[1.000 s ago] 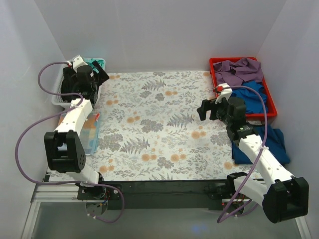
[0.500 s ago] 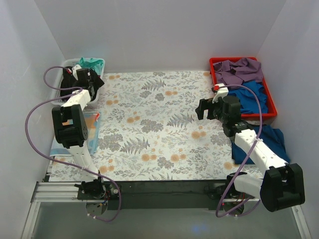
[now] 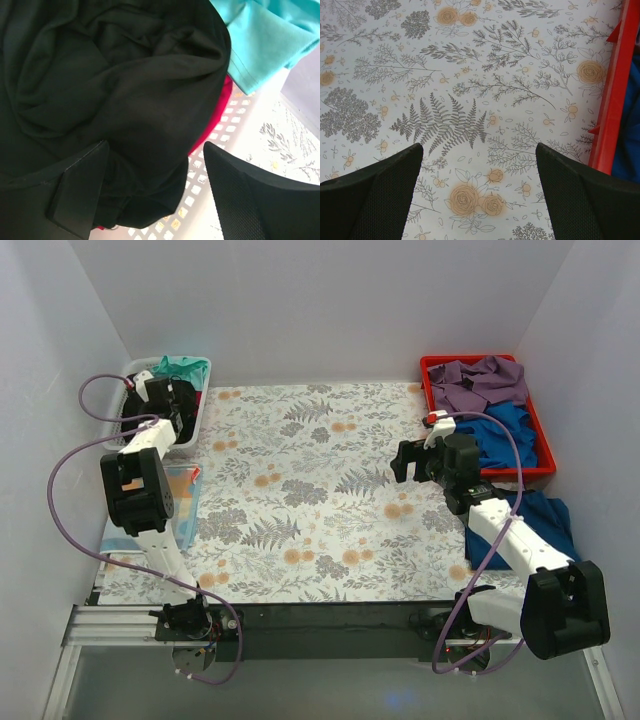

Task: Fold and stack the t-shirts
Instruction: Grab crumpled tshirt from bin with the left arm, then move the tshirt to the center of the board, then flatten out the tshirt

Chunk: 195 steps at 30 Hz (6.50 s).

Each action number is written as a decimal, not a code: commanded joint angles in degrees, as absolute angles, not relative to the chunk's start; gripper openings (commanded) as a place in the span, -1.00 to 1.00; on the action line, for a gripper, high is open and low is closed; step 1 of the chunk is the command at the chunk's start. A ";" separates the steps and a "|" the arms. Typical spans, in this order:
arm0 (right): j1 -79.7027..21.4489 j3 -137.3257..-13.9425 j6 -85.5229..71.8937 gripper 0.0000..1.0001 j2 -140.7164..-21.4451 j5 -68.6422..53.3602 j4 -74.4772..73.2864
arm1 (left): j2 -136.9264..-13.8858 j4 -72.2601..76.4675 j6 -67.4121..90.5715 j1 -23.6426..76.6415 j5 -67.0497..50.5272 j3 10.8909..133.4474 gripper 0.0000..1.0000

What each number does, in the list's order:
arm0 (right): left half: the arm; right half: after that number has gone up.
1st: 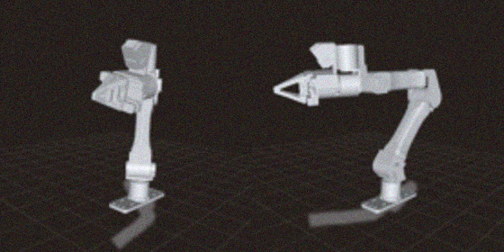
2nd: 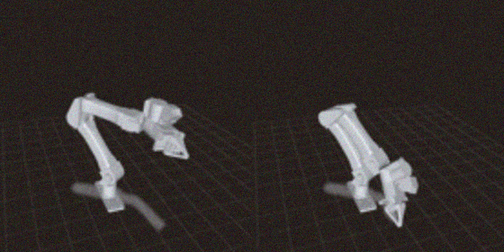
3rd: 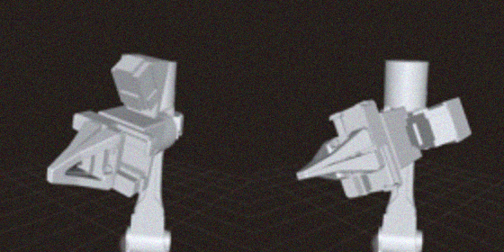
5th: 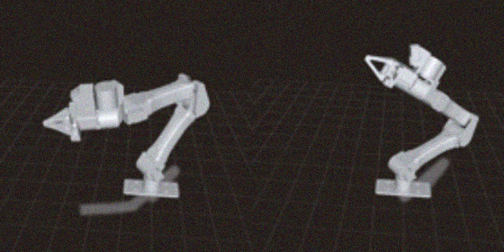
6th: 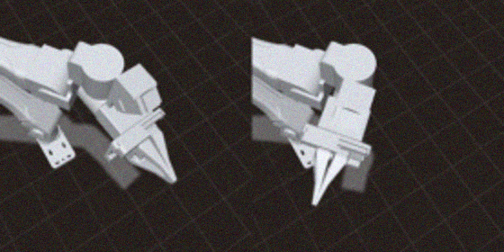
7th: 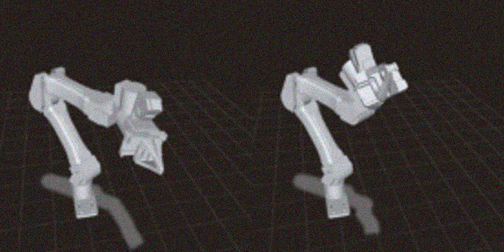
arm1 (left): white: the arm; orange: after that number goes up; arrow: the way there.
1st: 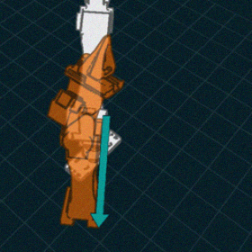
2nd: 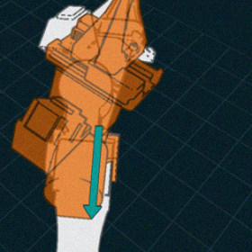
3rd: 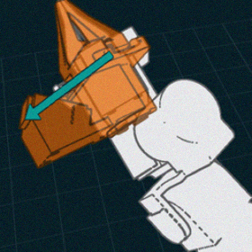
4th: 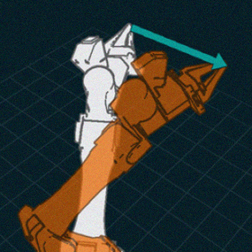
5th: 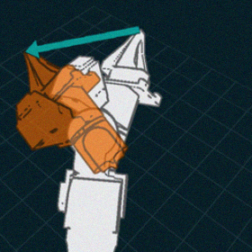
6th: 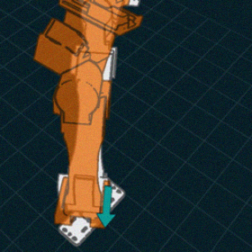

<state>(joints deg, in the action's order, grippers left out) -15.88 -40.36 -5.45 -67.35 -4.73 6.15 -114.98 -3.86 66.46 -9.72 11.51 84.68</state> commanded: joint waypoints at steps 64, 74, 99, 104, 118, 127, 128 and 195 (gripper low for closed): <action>-22.05 -33.92 -12.30 0.97 -66.00 -2.12 3.43 | -75.33 1.33 82.27 16.17 10.36 44.13 0.12; -31.72 -36.65 -11.16 0.97 -69.17 2.81 3.25 | -70.14 -2.02 81.21 16.96 10.90 40.78 0.31; -43.51 -45.97 -14.94 -0.15 -90.44 5.36 9.41 | -65.48 -6.50 81.21 17.14 15.20 37.62 0.34; -43.59 -44.91 -14.94 -0.97 -86.41 9.92 8.36 | -65.56 -6.68 81.39 17.14 15.21 37.71 0.34; -43.42 -49.21 -7.12 -0.97 -58.63 31.02 -3.51 | -68.98 -6.86 82.17 18.81 11.43 35.43 0.02; -43.33 -48.17 -8.78 -0.97 -60.12 33.23 -4.92 | -75.93 -2.82 83.06 26.18 7.74 31.64 -0.21; -43.33 -47.90 -9.57 -0.97 -60.12 33.31 -4.92 | -77.94 -2.46 83.67 27.32 7.65 31.81 -0.21; -41.57 -58.81 0.44 -0.97 -34.18 42.62 -6.16 | -46.82 -13.64 58.54 33.22 47.02 71.65 -1.00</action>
<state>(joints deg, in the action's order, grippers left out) -41.74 -62.02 0.01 -30.92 41.82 -10.35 -40.71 -18.74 62.15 33.47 45.98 75.18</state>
